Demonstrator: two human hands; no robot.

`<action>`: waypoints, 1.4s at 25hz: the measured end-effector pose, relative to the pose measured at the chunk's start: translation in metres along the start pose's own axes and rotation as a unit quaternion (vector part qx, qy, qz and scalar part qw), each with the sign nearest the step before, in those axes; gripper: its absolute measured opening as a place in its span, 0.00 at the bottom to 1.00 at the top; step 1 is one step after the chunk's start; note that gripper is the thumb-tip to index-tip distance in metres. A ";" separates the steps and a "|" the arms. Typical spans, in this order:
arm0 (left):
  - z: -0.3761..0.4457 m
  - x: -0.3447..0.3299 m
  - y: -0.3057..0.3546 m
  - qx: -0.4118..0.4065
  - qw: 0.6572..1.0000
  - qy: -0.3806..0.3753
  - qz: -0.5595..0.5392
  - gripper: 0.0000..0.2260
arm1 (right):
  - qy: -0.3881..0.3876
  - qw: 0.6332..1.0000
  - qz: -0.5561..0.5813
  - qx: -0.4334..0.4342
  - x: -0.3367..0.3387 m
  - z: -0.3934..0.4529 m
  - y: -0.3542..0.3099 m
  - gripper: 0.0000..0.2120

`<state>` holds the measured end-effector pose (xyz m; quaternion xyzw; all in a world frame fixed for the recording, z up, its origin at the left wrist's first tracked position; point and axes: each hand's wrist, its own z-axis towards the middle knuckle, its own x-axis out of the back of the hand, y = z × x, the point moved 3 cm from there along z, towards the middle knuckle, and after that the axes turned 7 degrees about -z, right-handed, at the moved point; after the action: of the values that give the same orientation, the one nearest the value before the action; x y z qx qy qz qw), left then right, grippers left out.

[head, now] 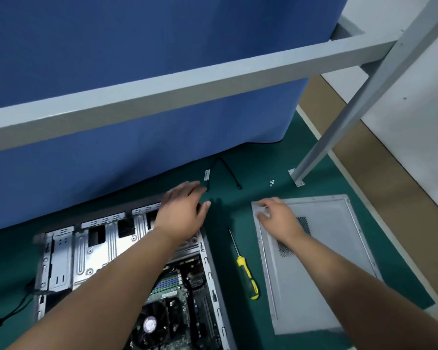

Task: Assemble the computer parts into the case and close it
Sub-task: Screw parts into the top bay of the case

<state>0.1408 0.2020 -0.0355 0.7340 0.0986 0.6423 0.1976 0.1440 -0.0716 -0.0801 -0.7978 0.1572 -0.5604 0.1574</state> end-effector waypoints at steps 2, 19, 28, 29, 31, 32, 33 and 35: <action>0.016 -0.014 -0.002 0.029 0.999 -0.021 0.020 0.20 | -0.007 0.999 -0.005 -0.047 0.007 0.029 0.023 0.18; 0.011 -0.028 -0.004 -0.003 0.993 0.112 0.044 0.13 | 0.065 0.977 -0.061 -0.195 -0.009 0.121 0.050 0.11; 0.016 -0.021 -0.004 0.022 1.000 0.017 0.004 0.16 | 0.057 0.989 0.043 -0.129 -0.011 0.066 -0.002 0.05; 0.017 -0.017 -0.006 0.025 0.998 0.008 -0.058 0.16 | 0.046 0.989 0.077 -0.116 -0.014 0.053 -0.017 0.04; 0.012 0.000 -0.011 0.078 0.954 0.018 -0.290 0.15 | 0.033 0.981 0.167 -0.089 -0.023 0.025 -0.045 0.03; 0.005 0.009 -0.014 0.118 0.908 0.055 -0.399 0.14 | 0.027 0.975 0.205 -0.078 -0.026 0.011 -0.058 0.04; -0.006 0.016 -0.016 0.157 0.868 0.098 -0.460 0.13 | 0.020 0.969 0.235 -0.070 -0.030 -0.002 -0.068 0.05; -0.037 0.024 -0.014 0.199 0.849 0.147 -0.466 0.12 | 0.009 0.953 0.297 -0.061 -0.037 -0.028 -0.087 0.07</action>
<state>0.1098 0.2302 -0.0165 0.5223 0.5829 0.5418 0.3064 0.1119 0.0207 -0.0655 -0.7180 0.4223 -0.4849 0.2663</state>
